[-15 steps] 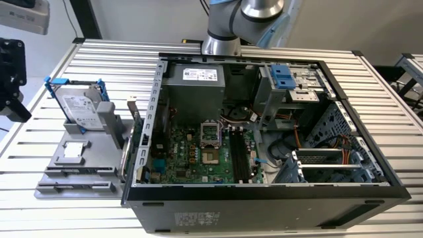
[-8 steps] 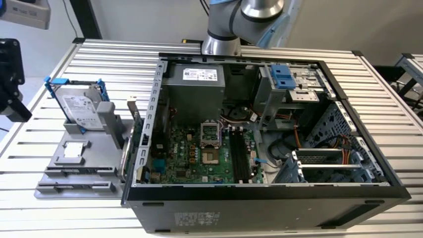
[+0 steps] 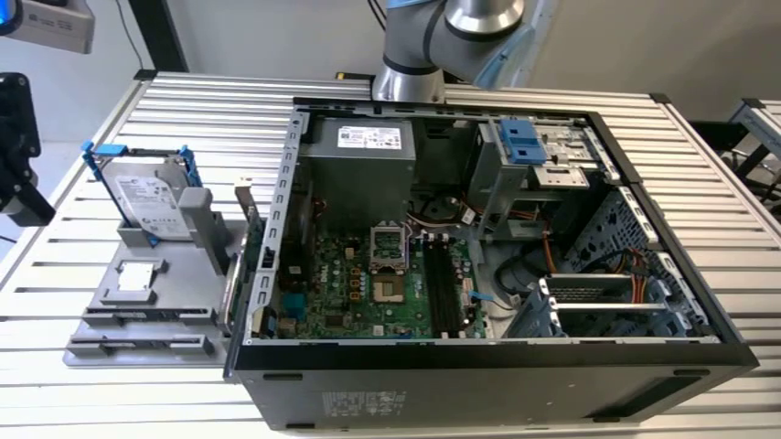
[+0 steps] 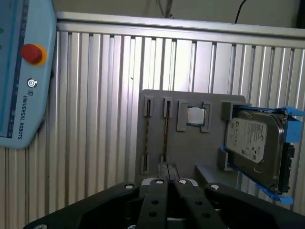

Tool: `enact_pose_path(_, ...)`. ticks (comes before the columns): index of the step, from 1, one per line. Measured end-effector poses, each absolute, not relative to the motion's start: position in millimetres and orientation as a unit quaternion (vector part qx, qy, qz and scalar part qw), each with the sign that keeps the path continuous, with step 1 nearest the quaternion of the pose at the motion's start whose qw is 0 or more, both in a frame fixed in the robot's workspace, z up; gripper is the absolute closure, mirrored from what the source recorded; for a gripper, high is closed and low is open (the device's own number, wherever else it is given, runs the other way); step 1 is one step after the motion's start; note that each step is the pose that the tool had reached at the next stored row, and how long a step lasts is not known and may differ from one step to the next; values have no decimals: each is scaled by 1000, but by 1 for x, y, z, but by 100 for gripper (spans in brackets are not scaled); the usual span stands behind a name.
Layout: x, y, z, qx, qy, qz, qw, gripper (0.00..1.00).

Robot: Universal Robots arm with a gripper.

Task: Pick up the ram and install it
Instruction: 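Pick up the ram and move it above insertion slot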

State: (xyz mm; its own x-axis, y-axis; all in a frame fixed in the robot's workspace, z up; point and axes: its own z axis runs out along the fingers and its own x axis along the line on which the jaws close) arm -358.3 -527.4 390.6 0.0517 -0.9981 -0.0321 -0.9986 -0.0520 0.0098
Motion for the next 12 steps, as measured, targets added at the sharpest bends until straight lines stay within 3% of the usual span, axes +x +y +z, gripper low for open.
enact_pose_path(12,-358,-527,391,-726,687,16,7,100)
